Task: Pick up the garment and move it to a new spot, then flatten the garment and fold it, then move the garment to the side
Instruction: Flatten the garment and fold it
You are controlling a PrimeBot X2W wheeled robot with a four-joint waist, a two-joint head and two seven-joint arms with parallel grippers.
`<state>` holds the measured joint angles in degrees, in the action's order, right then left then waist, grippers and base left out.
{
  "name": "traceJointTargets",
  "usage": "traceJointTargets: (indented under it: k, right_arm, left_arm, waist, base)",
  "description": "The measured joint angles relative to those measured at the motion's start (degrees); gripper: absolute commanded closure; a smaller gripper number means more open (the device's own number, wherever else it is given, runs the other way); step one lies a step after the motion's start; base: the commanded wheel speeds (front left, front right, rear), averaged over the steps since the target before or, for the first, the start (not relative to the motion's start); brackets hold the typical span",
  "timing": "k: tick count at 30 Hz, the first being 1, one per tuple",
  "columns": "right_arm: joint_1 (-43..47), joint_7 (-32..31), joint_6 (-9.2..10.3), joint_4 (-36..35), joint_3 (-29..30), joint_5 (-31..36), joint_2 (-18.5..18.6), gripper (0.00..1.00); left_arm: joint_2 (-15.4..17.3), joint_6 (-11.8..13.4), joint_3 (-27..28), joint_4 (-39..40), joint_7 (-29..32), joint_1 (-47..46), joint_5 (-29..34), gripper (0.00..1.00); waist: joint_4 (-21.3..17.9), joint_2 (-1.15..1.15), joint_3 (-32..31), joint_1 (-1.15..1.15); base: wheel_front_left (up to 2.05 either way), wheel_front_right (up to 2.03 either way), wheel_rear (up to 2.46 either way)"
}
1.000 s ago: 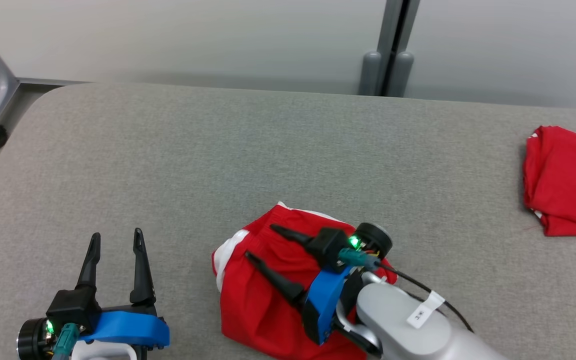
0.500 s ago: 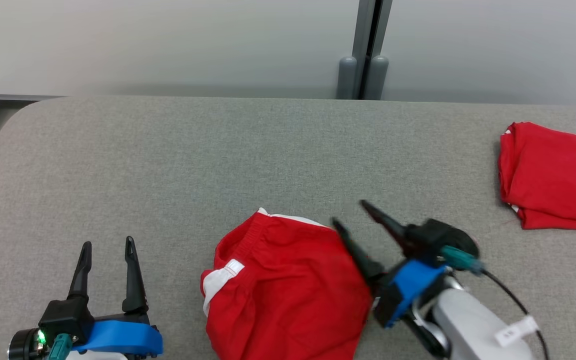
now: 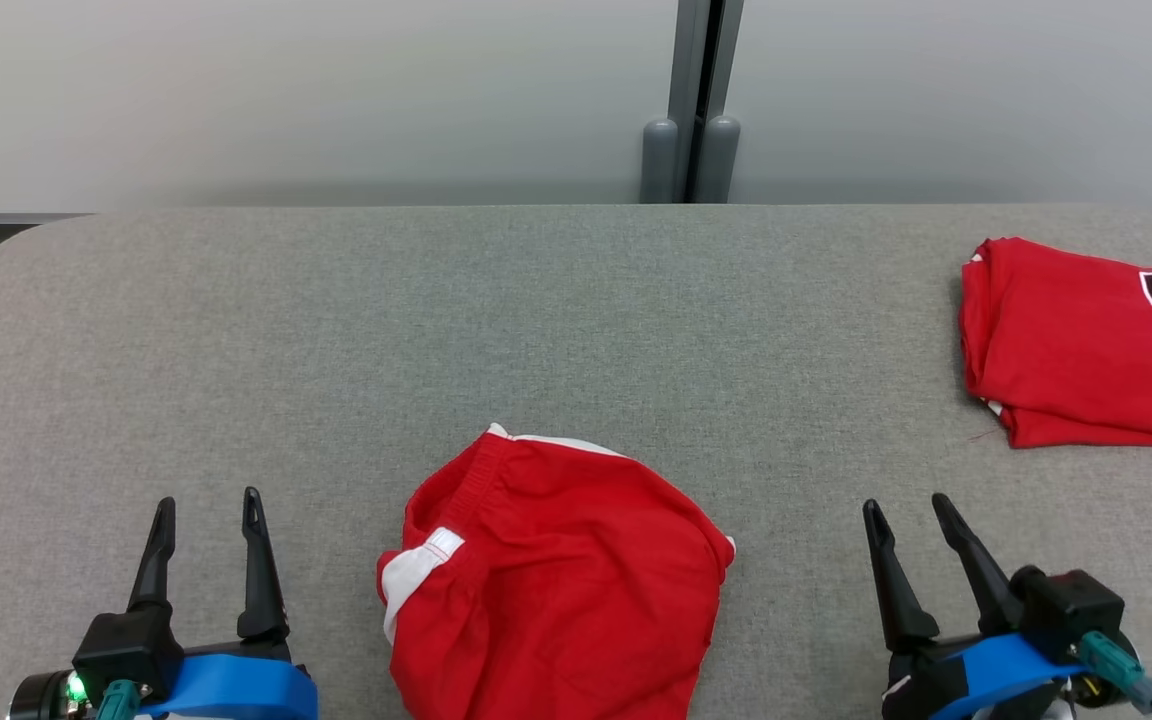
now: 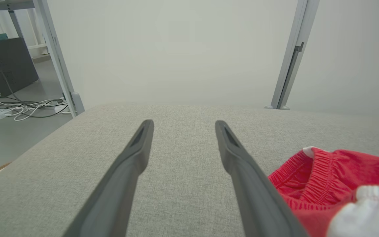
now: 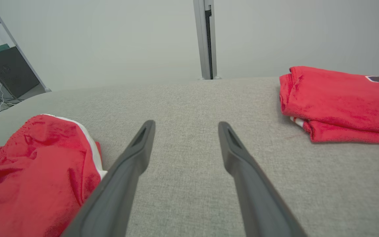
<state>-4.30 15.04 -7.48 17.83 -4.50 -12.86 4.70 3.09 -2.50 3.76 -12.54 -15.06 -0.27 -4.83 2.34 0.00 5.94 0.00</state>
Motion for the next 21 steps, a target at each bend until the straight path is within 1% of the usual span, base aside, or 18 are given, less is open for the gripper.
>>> traceJointTargets:
  k: [3, 7, 10, 15, 18, 21]
  right_arm:
    - [1.38, -0.08, -0.01, -0.35, 0.93, 0.19, -1.0, 0.0]
    - [1.54, -0.35, -0.01, -0.75, 0.75, 0.31, -1.48, 0.0]
    - [1.4, -0.86, -0.01, -1.02, 0.6, 0.67, -1.67, 0.0]
    - [0.83, -1.43, -0.01, -1.37, 0.59, 1.22, -1.74, 0.0]
    - [0.46, -1.83, -0.01, -1.14, 0.45, 1.24, -1.76, 0.0]
    - [0.29, -1.93, -0.01, -0.89, -0.01, 1.23, -1.79, 0.0]
  left_arm:
    - [0.0, 0.0, 0.07, -0.03, 0.0, 0.06, 0.36, 0.0]
    - [0.27, -0.03, 0.49, -0.24, 0.0, 0.07, 0.65, 0.0]
    - [0.77, -0.41, -0.2, -0.14, 0.0, -0.4, 1.44, 0.0]
    - [2.65, -2.55, -4.58, -0.73, 0.19, -7.26, 3.56, 0.0]
    - [3.55, -3.75, -8.26, -2.11, 3.48, -12.3, 4.2, 0.0]
    - [4.53, -4.46, -11.88, -3.02, 8.14, -17.0, 3.99, 0.0]
  waist:
    - [-0.21, 0.0, 0.0, 0.0]
    - [-0.66, 0.0, 0.02, 0.0]
    - [-1.13, 0.0, -0.04, 0.0]
    - [-1.92, 0.0, -0.15, 0.0]
    - [-2.51, 0.0, -0.26, 0.01]
    - [-3.46, 0.0, -0.09, 0.0]
  base:
    - [0.0, 0.0, 0.0]
    - [0.0, 0.0, 0.0]
    - [0.0, 0.0, 0.0]
    - [0.0, 0.0, 0.0]
    - [0.0, 0.0, 0.0]
    - [0.0, 0.0, 0.0]
